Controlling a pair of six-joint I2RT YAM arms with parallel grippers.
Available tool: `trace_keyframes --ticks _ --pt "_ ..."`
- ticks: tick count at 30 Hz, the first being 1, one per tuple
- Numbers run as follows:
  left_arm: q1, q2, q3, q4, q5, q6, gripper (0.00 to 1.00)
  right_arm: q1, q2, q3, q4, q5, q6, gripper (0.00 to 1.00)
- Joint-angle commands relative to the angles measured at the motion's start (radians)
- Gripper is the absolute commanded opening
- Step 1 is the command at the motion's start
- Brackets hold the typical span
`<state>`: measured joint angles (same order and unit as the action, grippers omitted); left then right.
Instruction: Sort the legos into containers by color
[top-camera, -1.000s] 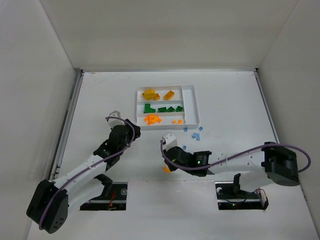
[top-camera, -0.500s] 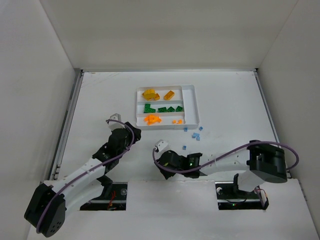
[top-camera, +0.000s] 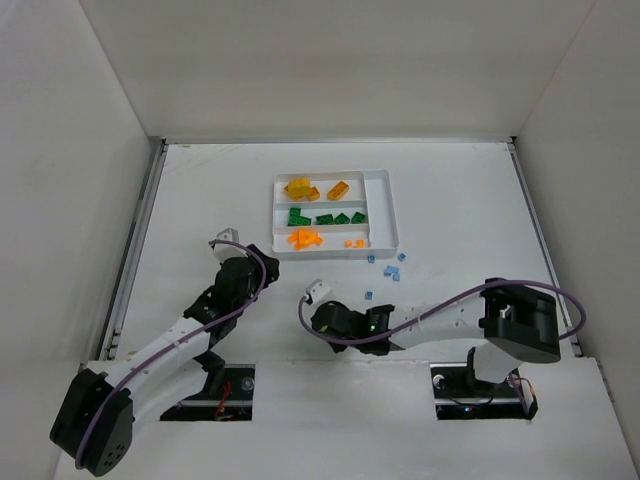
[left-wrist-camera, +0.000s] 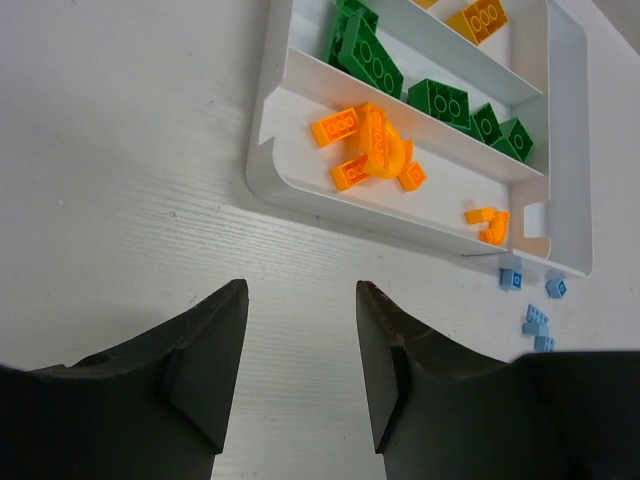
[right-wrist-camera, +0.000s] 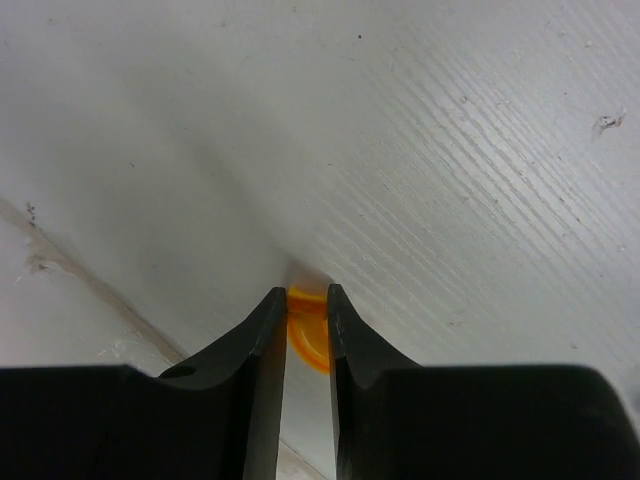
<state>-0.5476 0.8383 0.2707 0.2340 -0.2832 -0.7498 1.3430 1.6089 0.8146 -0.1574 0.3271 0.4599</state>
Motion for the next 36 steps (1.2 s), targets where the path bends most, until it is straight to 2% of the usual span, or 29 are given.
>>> trace_keyframes --ticks 1,4,9,15,20,25,29,34,36 --pt "0.002 -0.004 0.007 0.016 0.009 -0.005 0.44 -0.006 -0.061 0.012 0.004 0.047 0.000 0.21" --pt "-0.015 -0.005 0.004 0.030 0.009 -0.011 0.44 -0.063 -0.112 0.023 0.050 0.059 -0.044 0.21" --pt "-0.057 -0.002 0.013 0.033 0.000 -0.011 0.44 -0.239 -0.139 0.084 0.174 0.040 -0.112 0.20" --pt "-0.142 0.001 0.016 0.041 -0.010 -0.019 0.40 -0.425 0.011 0.259 0.234 0.038 -0.127 0.21" --pt "-0.281 0.073 0.019 0.093 -0.062 -0.022 0.39 -0.486 0.158 0.365 0.260 0.033 -0.136 0.22" --pt "-0.419 0.200 0.044 0.149 -0.125 -0.031 0.39 -0.512 0.226 0.409 0.275 0.024 -0.127 0.23" --pt "-0.533 0.341 0.100 0.214 -0.151 -0.010 0.39 -0.522 0.249 0.429 0.283 0.013 -0.121 0.30" --pt "-0.607 0.485 0.176 0.249 -0.189 0.018 0.39 -0.523 0.234 0.405 0.288 0.000 -0.113 0.49" --pt "-0.630 0.522 0.202 0.260 -0.191 0.024 0.38 -0.528 0.198 0.376 0.291 0.007 -0.096 0.54"
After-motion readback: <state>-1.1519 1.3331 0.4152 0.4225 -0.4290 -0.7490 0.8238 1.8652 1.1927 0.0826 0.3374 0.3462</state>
